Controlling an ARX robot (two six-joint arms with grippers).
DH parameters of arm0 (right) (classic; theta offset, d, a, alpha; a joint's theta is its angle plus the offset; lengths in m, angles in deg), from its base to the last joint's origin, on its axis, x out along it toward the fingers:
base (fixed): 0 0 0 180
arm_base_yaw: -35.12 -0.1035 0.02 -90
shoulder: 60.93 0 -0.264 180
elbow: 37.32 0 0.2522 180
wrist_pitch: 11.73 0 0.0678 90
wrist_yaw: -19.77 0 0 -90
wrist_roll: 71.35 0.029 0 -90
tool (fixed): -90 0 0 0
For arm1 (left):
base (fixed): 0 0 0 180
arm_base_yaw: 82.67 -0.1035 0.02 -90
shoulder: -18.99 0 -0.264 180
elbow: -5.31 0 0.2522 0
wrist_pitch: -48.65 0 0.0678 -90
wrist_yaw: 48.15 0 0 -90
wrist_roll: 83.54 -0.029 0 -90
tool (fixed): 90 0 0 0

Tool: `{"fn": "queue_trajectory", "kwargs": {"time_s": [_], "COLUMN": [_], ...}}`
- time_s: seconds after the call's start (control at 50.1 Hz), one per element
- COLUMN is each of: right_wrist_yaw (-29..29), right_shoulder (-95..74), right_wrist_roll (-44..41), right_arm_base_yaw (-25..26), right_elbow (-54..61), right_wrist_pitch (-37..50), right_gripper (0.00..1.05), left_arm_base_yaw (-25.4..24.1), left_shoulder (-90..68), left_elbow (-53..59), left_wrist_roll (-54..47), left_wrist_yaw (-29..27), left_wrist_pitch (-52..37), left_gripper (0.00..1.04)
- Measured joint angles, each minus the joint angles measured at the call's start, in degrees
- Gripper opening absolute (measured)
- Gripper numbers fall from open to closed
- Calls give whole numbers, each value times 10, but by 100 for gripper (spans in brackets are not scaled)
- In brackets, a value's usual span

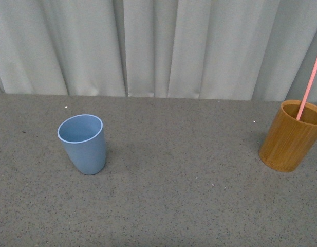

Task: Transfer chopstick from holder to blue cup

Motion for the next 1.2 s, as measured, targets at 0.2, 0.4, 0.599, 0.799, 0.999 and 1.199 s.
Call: {"fn": "queue_trajectory", "kwargs": {"time_s": [0.2, 0.4, 0.599, 0.799, 0.999, 1.199], "right_wrist_yaw": [0, 0, 0, 0, 0, 0], "right_shoulder": [0, 0, 0, 0, 0, 0], "right_wrist_roll": [0, 0, 0, 0, 0, 0], "right_arm_base_yaw": [0, 0, 0, 0, 0, 0], "right_elbow": [0, 0, 0, 0, 0, 0], "right_wrist_pitch": [0, 0, 0, 0, 0, 0], "right_gripper": [95, 95, 95, 95, 95, 95], "left_arm_base_yaw": [0, 0, 0, 0, 0, 0], "left_shoulder": [0, 0, 0, 0, 0, 0], "left_elbow": [0, 0, 0, 0, 0, 0], "left_wrist_roll": [0, 0, 0, 0, 0, 0], "left_wrist_yaw": [0, 0, 0, 0, 0, 0], "left_wrist_pitch": [0, 0, 0, 0, 0, 0], "left_gripper": [98, 98, 98, 98, 98, 98]}}
